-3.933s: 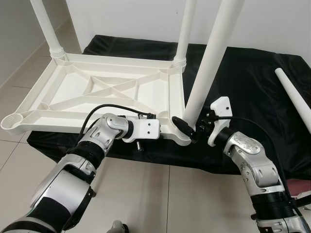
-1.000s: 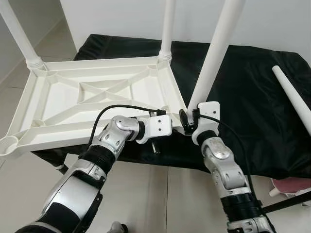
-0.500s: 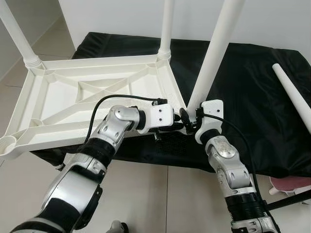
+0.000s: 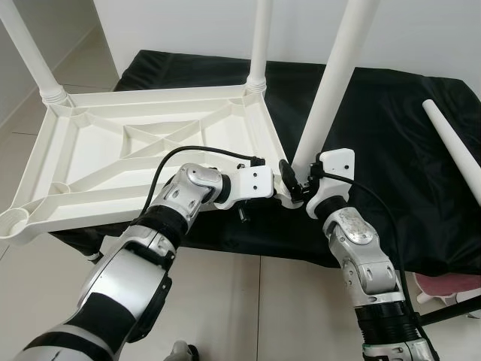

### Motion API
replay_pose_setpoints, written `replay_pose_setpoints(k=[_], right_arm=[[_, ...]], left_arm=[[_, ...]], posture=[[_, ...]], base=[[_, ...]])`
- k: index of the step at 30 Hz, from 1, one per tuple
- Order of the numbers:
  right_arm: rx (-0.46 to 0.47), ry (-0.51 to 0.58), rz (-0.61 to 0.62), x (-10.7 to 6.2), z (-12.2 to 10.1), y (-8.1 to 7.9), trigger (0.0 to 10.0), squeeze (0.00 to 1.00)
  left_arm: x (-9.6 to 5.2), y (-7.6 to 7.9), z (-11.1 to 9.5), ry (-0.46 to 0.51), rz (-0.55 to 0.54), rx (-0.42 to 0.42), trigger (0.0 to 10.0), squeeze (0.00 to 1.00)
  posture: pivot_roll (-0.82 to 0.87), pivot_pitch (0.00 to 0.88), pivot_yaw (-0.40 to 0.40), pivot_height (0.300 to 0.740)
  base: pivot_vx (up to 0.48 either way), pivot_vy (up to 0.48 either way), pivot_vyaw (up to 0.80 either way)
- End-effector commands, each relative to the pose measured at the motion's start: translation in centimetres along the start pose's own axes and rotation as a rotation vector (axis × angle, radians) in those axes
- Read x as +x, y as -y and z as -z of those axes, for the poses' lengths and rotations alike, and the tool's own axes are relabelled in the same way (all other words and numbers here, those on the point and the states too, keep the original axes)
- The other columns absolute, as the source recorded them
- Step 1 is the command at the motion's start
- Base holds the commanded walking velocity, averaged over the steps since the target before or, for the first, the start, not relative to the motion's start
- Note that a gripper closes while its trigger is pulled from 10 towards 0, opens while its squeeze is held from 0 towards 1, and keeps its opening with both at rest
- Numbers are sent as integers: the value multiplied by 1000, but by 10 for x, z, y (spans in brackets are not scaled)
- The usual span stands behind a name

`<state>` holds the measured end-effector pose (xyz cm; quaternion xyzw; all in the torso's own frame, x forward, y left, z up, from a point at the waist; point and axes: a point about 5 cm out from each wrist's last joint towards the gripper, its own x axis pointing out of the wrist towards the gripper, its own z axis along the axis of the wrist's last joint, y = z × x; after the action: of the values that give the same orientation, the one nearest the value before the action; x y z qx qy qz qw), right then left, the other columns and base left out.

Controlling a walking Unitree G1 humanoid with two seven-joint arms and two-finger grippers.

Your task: Building children table

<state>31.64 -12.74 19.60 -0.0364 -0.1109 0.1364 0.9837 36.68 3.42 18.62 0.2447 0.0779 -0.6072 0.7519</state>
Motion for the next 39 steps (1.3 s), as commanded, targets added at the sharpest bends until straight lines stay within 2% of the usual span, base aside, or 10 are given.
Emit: replay_pose_setpoints(k=[1,14,17,18,25,26,34,35,36,39], right_arm=[[6,13,-4,-3,-1,1,10000,0],[8,19,10,-5,-4,5,10000,0],[7,17,10,-6,-4,6,10000,0],[6,17,9,-6,-4,6,10000,0],[6,15,11,-6,-4,7,10000,0],[5,11,13,-7,-4,7,10000,0],[2,5,15,-7,-3,8,10000,0],[1,6,15,-7,-3,8,10000,0],[2,6,15,-8,-3,8,10000,0],[2,6,15,-8,-3,8,10000,0]], left_arm=[[3,-8,10,-50,-217,-19,10000,0],[-1,-16,-2,-33,-239,45,10000,0],[-3,-18,-7,-28,-212,81,10000,204],[-3,-18,-7,-32,-207,87,10000,1000],[-3,-19,0,-70,-220,77,10000,1000],[-2,-18,1,-78,-220,69,10000,0],[0,-16,9,-110,-216,31,10000,0],[2,-16,10,-113,-232,7,4980,0],[4,-16,10,-113,-252,-14,2941,0],[5,-17,10,-113,-266,-27,0,0]], posture=[[-21,133,4,740],[-23,138,8,740],[-22,140,7,740],[-24,141,7,740],[-29,143,9,740],[-35,144,9,740],[-41,143,12,740],[-42,144,13,740],[-43,142,13,740],[-43,143,13,740]], base=[[0,0,0],[0,0,0],[0,0,0],[0,0,0],[0,0,0],[0,0,0],[0,0,0],[0,0,0],[0,0,0],[0,0,0]])
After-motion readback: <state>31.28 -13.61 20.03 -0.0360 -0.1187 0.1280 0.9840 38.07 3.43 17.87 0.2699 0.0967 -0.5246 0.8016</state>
